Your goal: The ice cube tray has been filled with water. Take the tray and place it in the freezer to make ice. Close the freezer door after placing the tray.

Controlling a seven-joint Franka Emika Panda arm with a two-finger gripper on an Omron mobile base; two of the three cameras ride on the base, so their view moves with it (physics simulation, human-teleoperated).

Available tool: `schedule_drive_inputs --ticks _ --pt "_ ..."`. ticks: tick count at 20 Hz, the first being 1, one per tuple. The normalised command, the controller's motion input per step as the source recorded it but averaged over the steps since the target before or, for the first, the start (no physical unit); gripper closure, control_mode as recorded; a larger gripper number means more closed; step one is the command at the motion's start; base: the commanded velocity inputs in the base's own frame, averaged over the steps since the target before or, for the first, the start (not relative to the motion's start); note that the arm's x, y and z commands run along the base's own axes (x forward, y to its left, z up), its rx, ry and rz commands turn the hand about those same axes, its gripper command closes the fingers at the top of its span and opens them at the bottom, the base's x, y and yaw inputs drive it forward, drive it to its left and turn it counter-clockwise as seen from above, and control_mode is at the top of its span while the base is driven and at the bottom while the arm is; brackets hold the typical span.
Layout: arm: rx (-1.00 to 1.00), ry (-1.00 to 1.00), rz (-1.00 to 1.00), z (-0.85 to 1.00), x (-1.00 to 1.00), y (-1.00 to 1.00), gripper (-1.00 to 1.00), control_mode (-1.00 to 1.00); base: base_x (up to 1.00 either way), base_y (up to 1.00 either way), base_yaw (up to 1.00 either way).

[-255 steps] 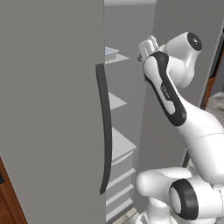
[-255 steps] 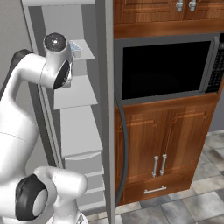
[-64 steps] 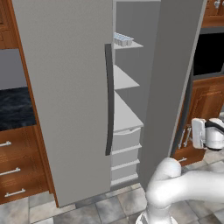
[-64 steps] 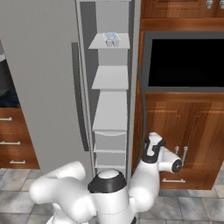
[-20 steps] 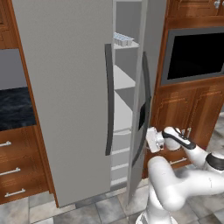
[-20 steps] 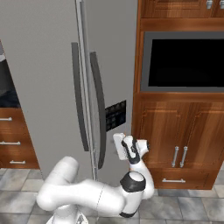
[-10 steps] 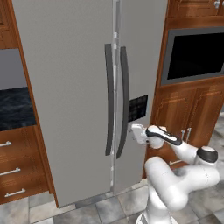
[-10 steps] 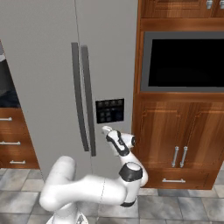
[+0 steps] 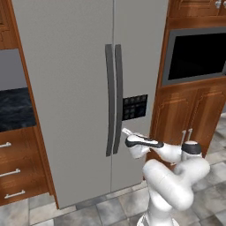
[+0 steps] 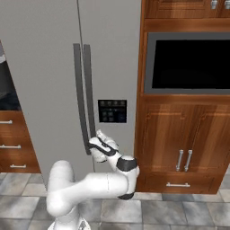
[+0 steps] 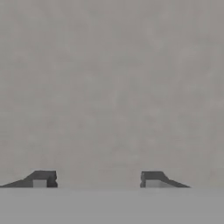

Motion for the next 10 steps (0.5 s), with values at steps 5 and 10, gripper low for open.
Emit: schedule_drive_inputs --ticks 5,10 --pt "-0.06 -0.12 -0.47 0.06 0.79 0.59 -1.00 -1.00 0.00 0.00 0.00" --pt "0.03 0.22 -0.32 0.79 -0.07 -0.06 -1.00 -1.00 0.00 0.00 0.00"
